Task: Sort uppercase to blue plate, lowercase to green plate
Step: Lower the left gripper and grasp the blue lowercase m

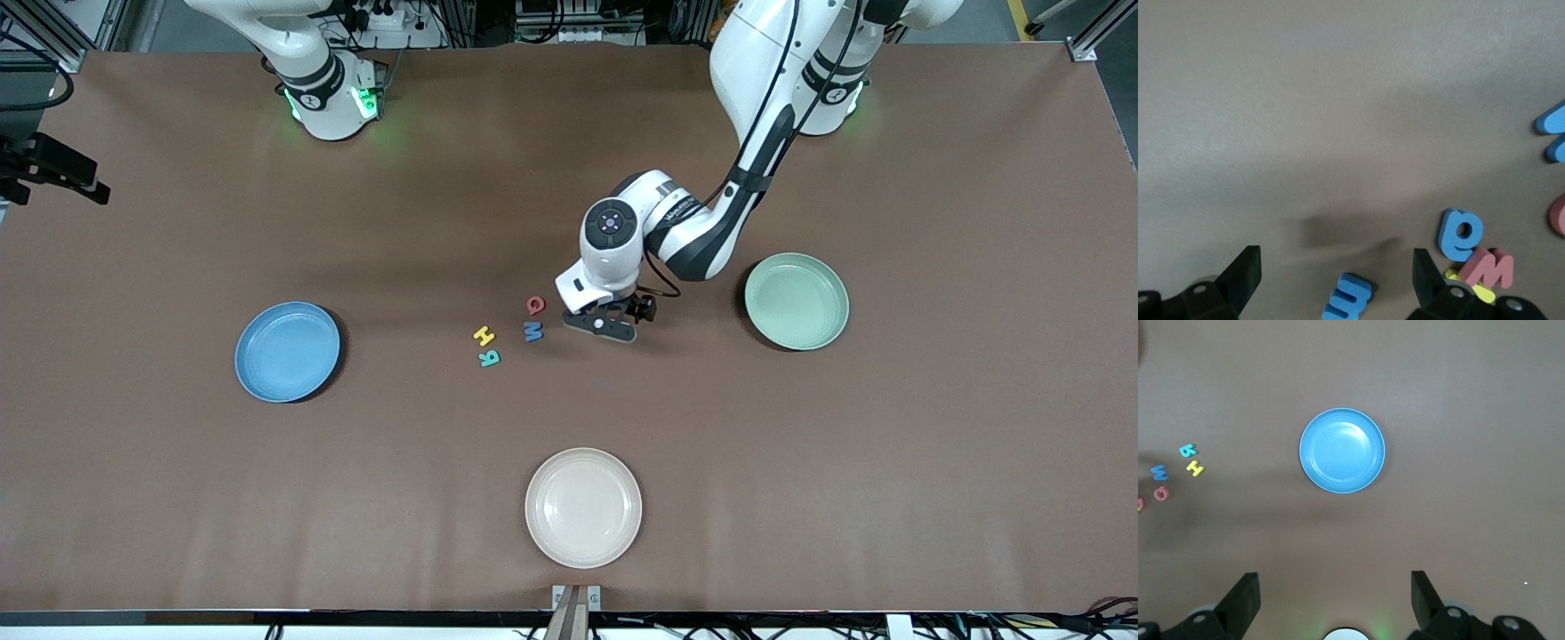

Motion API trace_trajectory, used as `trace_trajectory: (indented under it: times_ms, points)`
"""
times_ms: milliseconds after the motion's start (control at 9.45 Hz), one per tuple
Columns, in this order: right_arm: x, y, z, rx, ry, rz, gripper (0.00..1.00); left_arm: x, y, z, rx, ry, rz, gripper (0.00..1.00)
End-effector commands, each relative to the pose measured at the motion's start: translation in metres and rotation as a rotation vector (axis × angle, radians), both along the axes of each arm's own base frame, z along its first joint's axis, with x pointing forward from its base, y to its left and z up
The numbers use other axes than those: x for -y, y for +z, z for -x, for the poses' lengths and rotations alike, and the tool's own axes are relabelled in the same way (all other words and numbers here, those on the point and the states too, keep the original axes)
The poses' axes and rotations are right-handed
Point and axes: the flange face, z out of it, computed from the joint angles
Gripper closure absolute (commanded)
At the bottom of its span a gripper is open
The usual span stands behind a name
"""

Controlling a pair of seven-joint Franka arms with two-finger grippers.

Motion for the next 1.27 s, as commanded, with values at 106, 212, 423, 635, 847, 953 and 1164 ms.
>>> trace_trajectory:
  times_ms: [106,212,423,635,847,953,1164]
  points:
    - [0.000,0.000,-0.002,0.003,0.004,0.010,0.00,-0.020,0.005,0.031,-0.038,0.020,-0.016,0.00]
    - [0.000,0.000,-0.002,0.004,0.004,0.010,0.00,-0.026,0.004,0.039,-0.049,0.018,-0.027,0.00]
    - [0.000,0.000,-0.002,0.005,0.004,0.010,0.00,-0.024,-0.003,0.048,-0.061,0.023,-0.015,0.00]
    - [0.001,0.000,-0.003,0.010,0.002,0.010,0.00,-0.018,-0.007,0.049,-0.047,0.043,0.026,0.00]
    - [0.001,0.000,-0.003,0.010,0.002,0.010,0.00,-0.018,-0.009,0.049,-0.049,0.042,0.024,0.00]
    - [0.000,0.000,-0.003,0.010,0.004,0.010,0.00,-0.019,-0.011,0.050,-0.052,0.039,0.020,0.00]
    - [0.000,-0.001,-0.003,0.008,0.004,0.010,0.00,-0.023,-0.012,0.045,-0.040,0.043,0.032,0.00]
